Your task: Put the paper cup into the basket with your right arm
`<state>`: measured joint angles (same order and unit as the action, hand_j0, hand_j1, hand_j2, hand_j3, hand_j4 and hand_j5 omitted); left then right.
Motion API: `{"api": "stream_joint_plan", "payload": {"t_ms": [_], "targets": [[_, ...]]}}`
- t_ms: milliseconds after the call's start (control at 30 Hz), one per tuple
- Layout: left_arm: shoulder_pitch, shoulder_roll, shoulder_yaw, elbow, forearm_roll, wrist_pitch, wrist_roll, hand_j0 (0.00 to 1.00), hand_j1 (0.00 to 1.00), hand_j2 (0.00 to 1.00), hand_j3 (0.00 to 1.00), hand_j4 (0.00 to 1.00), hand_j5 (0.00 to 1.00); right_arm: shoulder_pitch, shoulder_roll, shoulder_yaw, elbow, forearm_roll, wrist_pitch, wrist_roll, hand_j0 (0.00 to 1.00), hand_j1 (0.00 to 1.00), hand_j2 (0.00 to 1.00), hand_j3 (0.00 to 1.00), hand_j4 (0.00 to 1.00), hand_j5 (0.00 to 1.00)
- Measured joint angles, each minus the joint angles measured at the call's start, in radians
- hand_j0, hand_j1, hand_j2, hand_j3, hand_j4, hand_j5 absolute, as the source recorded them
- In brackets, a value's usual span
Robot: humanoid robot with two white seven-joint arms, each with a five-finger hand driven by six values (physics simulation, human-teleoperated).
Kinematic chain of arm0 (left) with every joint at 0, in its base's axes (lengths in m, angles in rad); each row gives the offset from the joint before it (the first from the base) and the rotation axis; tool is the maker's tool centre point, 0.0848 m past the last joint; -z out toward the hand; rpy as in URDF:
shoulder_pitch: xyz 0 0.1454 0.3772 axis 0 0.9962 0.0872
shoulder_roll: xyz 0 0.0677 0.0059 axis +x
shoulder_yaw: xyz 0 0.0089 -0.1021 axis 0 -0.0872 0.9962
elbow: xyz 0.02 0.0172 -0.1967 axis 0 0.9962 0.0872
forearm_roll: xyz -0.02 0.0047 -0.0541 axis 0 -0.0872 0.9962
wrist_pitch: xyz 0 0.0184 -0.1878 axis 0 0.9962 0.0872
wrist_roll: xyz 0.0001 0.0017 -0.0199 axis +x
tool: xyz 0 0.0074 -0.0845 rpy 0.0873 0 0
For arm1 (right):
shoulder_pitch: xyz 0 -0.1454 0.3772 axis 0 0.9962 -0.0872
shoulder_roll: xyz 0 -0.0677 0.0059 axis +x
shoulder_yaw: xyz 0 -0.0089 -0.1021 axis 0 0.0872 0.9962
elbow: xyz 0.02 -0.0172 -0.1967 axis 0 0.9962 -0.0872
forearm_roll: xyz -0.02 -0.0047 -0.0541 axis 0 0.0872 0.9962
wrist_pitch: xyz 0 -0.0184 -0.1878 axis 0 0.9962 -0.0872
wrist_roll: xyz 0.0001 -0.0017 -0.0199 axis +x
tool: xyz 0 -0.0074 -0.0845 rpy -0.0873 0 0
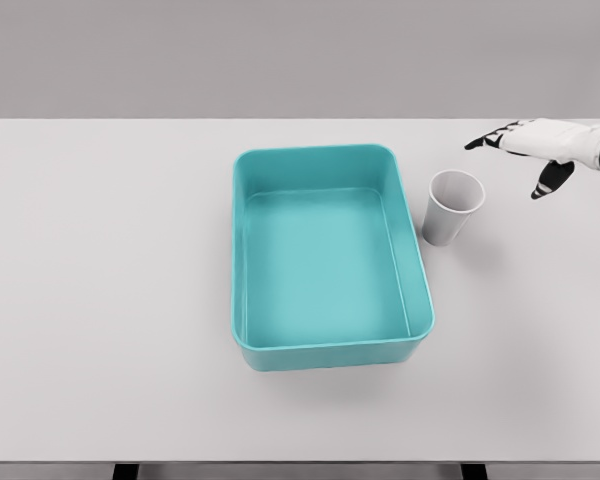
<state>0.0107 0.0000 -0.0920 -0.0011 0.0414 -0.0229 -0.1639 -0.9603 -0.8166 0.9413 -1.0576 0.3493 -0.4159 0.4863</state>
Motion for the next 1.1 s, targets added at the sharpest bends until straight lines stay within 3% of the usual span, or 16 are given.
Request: {"api": "stream_joint_plan", "payload": {"t_ms": [167, 433, 733, 1100], "targets": [[0.0, 0.0, 0.0, 0.0, 0.0, 0.0, 0.0, 1.0, 1.0, 1.0, 1.0, 1.0, 1.0, -0.021, 0.009, 0.0, -0.001, 0.013, -0.017, -0.001, 1.0, 1.0, 1.0, 1.0, 1.0, 1.0], [0.0, 0.0, 0.0, 0.0, 0.0, 0.0, 0.0, 1.0, 1.0, 1.0, 1.0, 1.0, 1.0, -0.028, 0.011, -0.002, -0.022, 0.029, -0.177, -0.001, 1.0, 1.0, 1.0, 1.0, 1.0, 1.0], [0.0, 0.0, 0.0, 0.001, 0.0, 0.0, 0.0, 1.0, 1.0, 1.0, 1.0, 1.0, 1.0, -0.026, 0.001, -0.008, -0.042, 0.039, -0.196, -0.001, 1.0, 1.0, 1.0, 1.0, 1.0, 1.0], [0.0, 0.0, 0.0, 0.001, 0.0, 0.0, 0.0, 1.0, 1.0, 1.0, 1.0, 1.0, 1.0, -0.014, -0.044, -0.019, -0.173, 0.039, -0.197, -0.002, 1.0, 1.0, 1.0, 1.0, 1.0, 1.0]]}}
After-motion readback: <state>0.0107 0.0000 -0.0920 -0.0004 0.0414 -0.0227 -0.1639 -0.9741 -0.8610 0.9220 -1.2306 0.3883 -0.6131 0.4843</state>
